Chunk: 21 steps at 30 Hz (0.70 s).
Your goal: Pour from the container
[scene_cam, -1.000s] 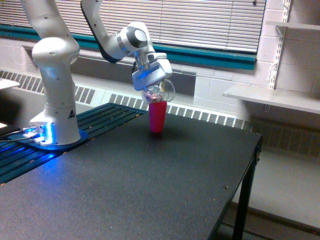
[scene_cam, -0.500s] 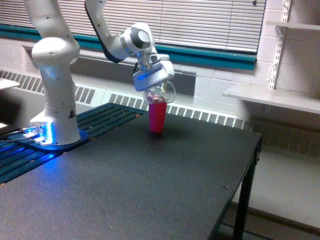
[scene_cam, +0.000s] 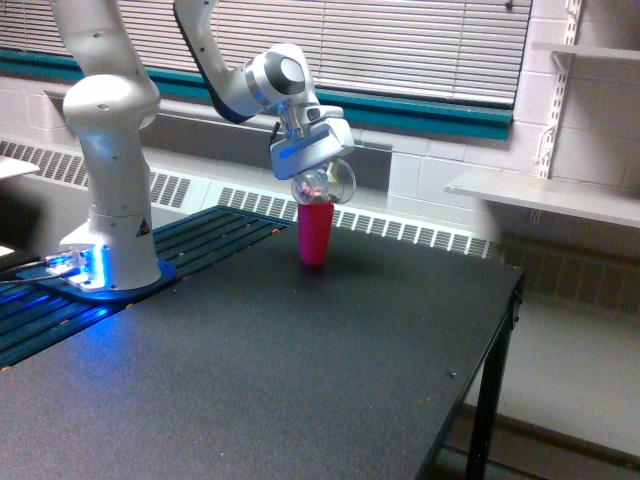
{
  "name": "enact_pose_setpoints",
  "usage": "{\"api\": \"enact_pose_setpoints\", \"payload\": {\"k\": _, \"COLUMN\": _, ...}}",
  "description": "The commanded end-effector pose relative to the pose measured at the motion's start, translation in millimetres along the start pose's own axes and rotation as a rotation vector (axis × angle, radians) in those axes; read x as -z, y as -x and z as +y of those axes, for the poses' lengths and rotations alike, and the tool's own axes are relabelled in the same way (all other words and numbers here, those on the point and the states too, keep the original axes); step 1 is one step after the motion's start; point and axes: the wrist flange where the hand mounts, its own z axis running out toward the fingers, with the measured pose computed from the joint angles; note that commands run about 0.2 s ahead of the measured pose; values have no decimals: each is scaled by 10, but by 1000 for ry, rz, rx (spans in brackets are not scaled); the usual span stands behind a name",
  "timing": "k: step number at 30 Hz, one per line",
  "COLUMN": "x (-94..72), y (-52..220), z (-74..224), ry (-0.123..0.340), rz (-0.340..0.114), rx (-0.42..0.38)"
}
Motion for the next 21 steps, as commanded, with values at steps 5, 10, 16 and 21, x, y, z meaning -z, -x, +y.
{"api": "enact_pose_setpoints", "payload": {"k": 5, "x": 106, "y": -46, "z": 31, "ry": -2, "rz": 16, "rx": 28}}
{"api": "enact_pose_setpoints", "payload": {"k": 10, "x": 75, "y": 4, "z": 96, "ry": 3, "rz": 10, "rx": 24}}
{"api": "enact_pose_setpoints", "payload": {"k": 16, "x": 28, "y": 72, "z": 158, "ry": 4, "rz": 1, "rx": 21}}
{"api": "enact_pose_setpoints", "payload": {"k": 21, "x": -5, "y": 122, "z": 200, "ry": 4, "rz": -7, "rx": 18}}
